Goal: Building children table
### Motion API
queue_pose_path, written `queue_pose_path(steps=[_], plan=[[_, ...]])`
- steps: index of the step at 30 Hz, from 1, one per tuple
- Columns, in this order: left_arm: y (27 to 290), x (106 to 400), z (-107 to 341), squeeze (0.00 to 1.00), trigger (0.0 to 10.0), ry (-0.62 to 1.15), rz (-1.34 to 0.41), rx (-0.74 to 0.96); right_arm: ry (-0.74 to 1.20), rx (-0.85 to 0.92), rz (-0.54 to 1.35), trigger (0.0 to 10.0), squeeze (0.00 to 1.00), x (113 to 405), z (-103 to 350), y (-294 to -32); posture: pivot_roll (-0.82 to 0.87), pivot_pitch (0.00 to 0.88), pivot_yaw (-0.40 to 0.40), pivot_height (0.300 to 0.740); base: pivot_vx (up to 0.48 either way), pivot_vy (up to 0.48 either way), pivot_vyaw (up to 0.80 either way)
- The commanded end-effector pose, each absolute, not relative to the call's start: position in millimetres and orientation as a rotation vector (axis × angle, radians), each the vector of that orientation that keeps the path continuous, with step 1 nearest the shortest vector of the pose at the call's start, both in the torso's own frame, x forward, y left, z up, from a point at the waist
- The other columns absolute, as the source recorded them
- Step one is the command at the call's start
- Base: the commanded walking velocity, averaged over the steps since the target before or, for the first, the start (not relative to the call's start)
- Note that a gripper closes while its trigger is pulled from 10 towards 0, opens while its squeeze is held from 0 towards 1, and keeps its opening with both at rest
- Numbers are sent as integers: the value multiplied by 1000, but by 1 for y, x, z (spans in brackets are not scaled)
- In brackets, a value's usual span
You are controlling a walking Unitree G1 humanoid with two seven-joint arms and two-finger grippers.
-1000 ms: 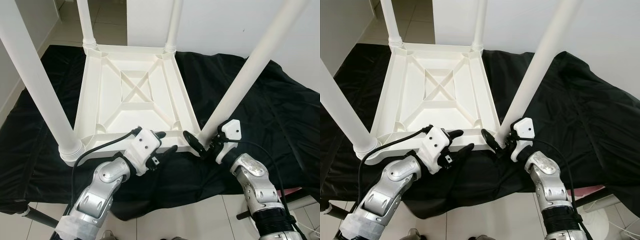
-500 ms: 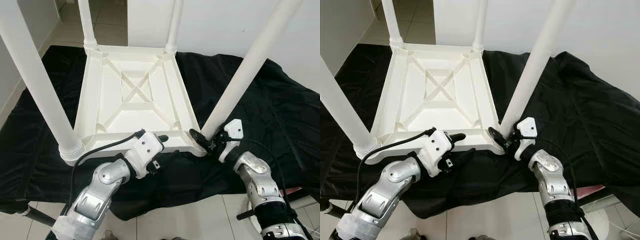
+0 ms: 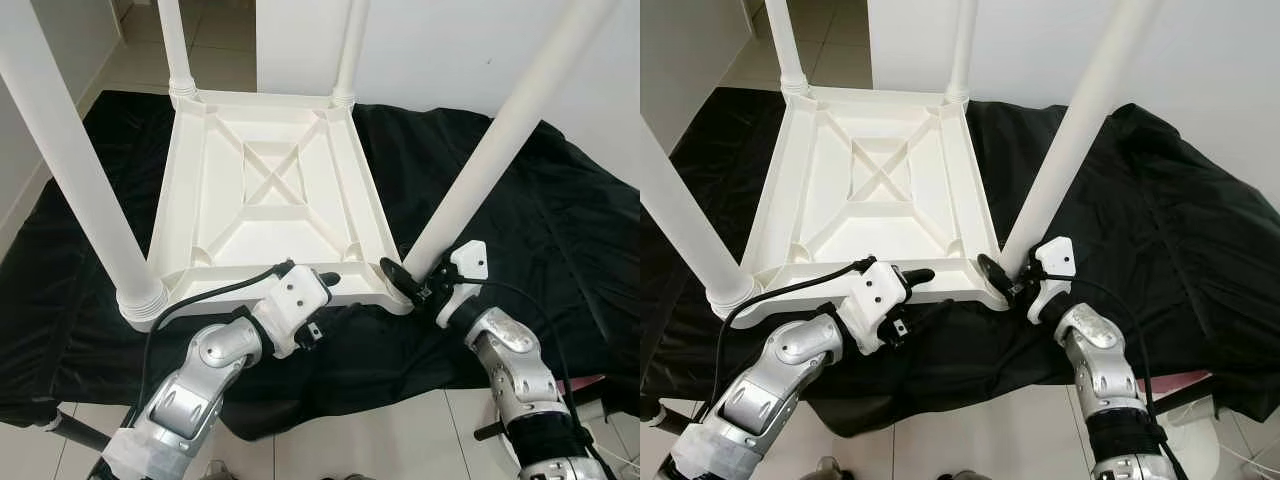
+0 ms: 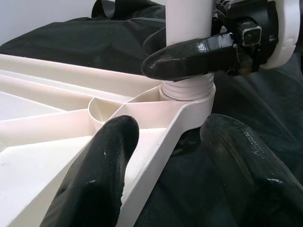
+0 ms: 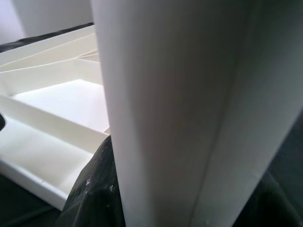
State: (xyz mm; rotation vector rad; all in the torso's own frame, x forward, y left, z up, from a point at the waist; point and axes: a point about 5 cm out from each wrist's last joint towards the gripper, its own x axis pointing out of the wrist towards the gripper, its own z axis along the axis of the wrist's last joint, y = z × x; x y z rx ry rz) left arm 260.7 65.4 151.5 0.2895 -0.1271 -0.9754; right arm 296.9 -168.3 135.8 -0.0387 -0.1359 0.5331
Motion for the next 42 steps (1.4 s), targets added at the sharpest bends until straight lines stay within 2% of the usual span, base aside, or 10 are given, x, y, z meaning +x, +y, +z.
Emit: queue_pose_path(steps=[1, 10, 15, 17, 20, 25, 39, 40, 41, 42], plan=[[60, 255, 147, 0, 10000, -100, -1098, 298, -161, -52, 493, 10000, 0, 296, 142, -172, 8, 83, -86, 740, 0, 0, 0], [59, 256, 146, 0, 10000, -97, -1103, 302, -126, -25, 337, 10000, 0, 287, 139, -157, -3, 79, -87, 740, 0, 0, 0], [58, 257, 147, 0, 10000, -101, -1103, 302, -95, 36, 69, 10000, 0, 279, 134, -147, 1, 77, -98, 740, 0, 0, 0], [58, 257, 147, 0, 10000, -101, -1103, 302, -95, 36, 69, 10000, 0, 279, 134, -147, 1, 77, -98, 740, 0, 0, 0], [59, 257, 147, 0, 10000, -103, -1097, 301, -81, 79, -74, 10000, 0, 276, 132, -142, 6, 74, -100, 740, 0, 0, 0], [59, 256, 147, 0, 10000, -104, -1097, 301, -77, 124, -53, 10000, 0, 275, 134, -127, 5, 69, -96, 740, 0, 0, 0], [60, 258, 148, 0, 10000, -108, -1099, 307, -76, 102, -74, 10000, 0, 274, 135, -127, 10, 61, -93, 740, 0, 0, 0], [60, 259, 148, 0, 10000, -109, -1099, 308, -89, 101, -70, 10000, 588, 275, 137, -129, 8, 60, -93, 740, 0, 0, 0], [60, 259, 149, 0, 10000, -112, -1097, 309, -108, 110, -50, 10000, 1000, 275, 140, -131, 6, 61, -93, 740, 0, 0, 0], [60, 259, 149, 0, 10000, -112, -1097, 309, -108, 110, -50, 10000, 1000, 275, 140, -131, 6, 61, -93, 740, 0, 0, 0]])
